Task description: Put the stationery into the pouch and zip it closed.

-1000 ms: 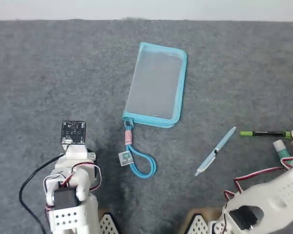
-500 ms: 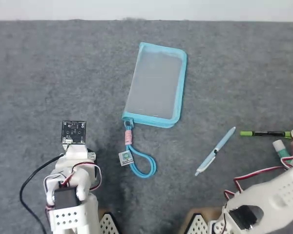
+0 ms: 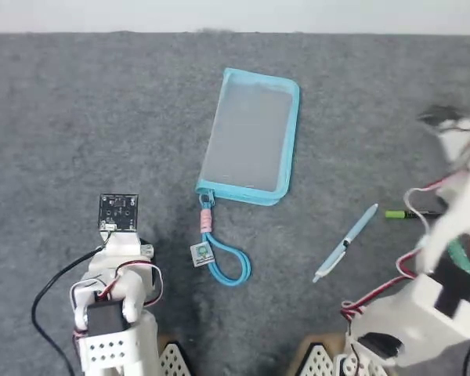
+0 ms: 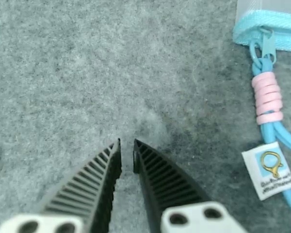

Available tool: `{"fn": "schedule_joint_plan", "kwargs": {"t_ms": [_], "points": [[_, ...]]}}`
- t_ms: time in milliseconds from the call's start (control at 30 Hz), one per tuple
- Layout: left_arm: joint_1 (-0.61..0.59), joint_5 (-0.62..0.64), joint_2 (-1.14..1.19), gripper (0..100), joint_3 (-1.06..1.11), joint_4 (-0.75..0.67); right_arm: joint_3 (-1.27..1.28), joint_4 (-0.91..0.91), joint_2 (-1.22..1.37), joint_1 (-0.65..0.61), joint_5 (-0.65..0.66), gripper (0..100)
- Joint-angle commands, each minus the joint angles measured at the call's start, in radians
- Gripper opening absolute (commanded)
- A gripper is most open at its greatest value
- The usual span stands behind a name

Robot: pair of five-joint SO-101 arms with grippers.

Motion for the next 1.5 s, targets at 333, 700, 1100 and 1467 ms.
{"fn": "schedule_joint_plan", "kwargs": {"t_ms": [333,700,1100,1467], "points": [[-0.003,0.006,-0.021,5,-0.007,0.003,0.002,-0.077,0.251,-0.008,0.195,15.9],[-0.003,0.005,-0.021,5,-0.007,0.002,0.005,-0.156,0.355,0.022,0.189,13.9],[-0.003,0.005,-0.021,5,-0.007,0.003,-0.132,-0.329,0.326,-0.008,-0.21,0.7],[-0.003,0.005,-0.021,5,-0.007,0.003,-0.511,0.226,0.099,-0.148,-0.631,0.6]]}}
